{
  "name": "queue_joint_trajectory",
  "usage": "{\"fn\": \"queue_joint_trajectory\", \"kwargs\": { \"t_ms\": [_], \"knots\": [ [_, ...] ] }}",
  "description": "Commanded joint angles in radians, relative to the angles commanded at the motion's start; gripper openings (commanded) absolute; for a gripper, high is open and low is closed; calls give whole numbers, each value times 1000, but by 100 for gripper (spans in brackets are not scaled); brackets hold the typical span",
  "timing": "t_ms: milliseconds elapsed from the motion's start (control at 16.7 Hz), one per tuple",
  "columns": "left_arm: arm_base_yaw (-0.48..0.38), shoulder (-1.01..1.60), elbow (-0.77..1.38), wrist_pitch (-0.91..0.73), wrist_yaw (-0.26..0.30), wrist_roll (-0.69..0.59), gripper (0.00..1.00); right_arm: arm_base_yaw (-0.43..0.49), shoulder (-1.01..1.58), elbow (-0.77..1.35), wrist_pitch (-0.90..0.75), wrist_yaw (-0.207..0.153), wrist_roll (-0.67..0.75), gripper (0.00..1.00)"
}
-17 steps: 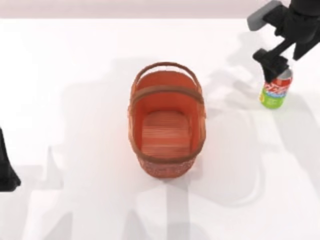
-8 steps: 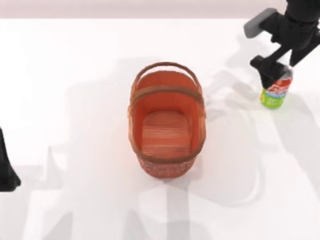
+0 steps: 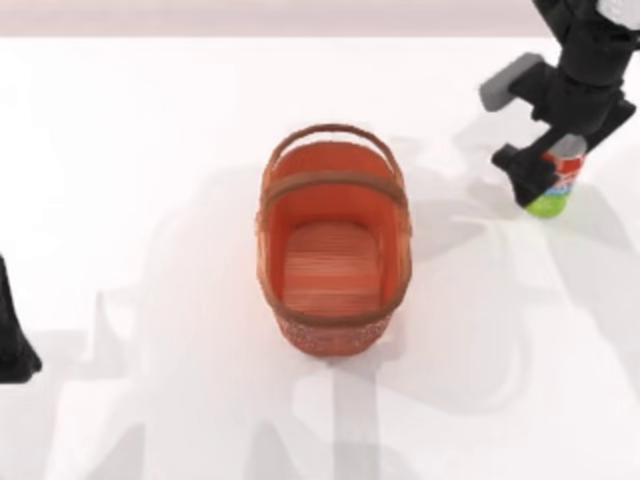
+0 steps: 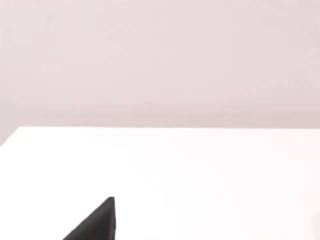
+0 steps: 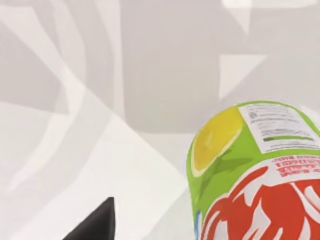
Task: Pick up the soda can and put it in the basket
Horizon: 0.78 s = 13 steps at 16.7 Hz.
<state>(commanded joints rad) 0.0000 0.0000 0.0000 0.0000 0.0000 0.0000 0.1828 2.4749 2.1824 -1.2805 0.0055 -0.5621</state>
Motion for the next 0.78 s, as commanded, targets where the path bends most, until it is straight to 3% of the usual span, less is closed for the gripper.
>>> {"fn": "queue_joint_trajectory", "kwargs": {
  "t_ms": [120, 780],
  "knots": [
    [0, 0, 0, 0, 0, 0, 100, 0, 0, 0, 0, 0, 0, 100],
    [0, 0, 0, 0, 0, 0, 100, 0, 0, 0, 0, 0, 0, 17]
  ]
}}
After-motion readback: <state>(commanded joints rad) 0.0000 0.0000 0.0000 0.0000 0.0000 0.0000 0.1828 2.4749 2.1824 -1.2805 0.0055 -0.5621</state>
